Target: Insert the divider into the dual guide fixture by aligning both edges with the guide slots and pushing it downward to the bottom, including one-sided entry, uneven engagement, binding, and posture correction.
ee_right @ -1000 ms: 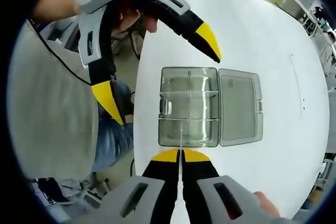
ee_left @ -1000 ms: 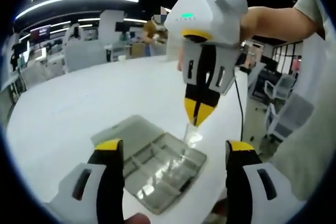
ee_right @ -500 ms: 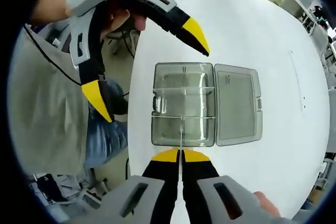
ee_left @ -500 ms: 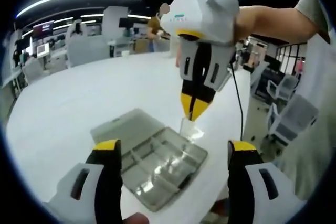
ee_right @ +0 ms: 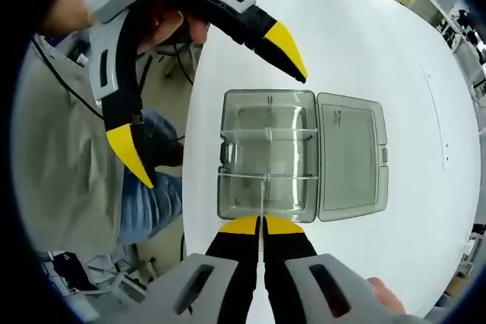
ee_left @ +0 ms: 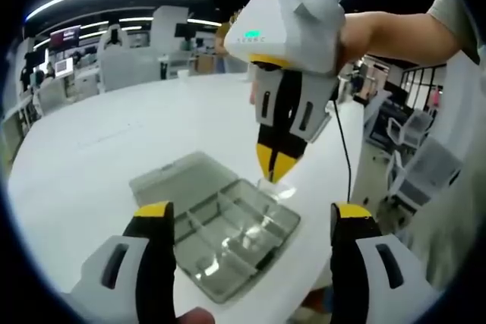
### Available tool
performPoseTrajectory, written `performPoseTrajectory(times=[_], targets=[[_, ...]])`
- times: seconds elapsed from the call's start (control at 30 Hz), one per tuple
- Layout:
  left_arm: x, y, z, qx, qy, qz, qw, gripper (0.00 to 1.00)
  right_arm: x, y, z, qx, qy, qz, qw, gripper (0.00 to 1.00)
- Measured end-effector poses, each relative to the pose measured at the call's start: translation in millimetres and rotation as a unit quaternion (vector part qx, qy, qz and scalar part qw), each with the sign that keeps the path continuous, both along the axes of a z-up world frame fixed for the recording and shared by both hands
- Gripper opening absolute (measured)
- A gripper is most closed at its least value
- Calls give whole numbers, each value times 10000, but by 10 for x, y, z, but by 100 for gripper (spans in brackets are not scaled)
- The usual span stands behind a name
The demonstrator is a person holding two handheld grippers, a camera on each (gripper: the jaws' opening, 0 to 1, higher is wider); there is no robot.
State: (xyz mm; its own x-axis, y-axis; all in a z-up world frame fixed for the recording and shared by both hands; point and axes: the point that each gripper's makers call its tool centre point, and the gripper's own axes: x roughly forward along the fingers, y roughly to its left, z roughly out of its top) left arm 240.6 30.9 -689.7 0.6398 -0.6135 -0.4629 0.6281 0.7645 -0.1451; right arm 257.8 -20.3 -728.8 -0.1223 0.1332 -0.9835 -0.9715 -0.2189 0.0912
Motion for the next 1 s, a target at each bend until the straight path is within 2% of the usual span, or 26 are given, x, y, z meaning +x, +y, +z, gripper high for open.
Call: performPoseTrajectory(times=[1.0], targets=[[-24,57,-85,-21,112,78,9999,84,23,13,-105,-18,-13,35,10000,0]])
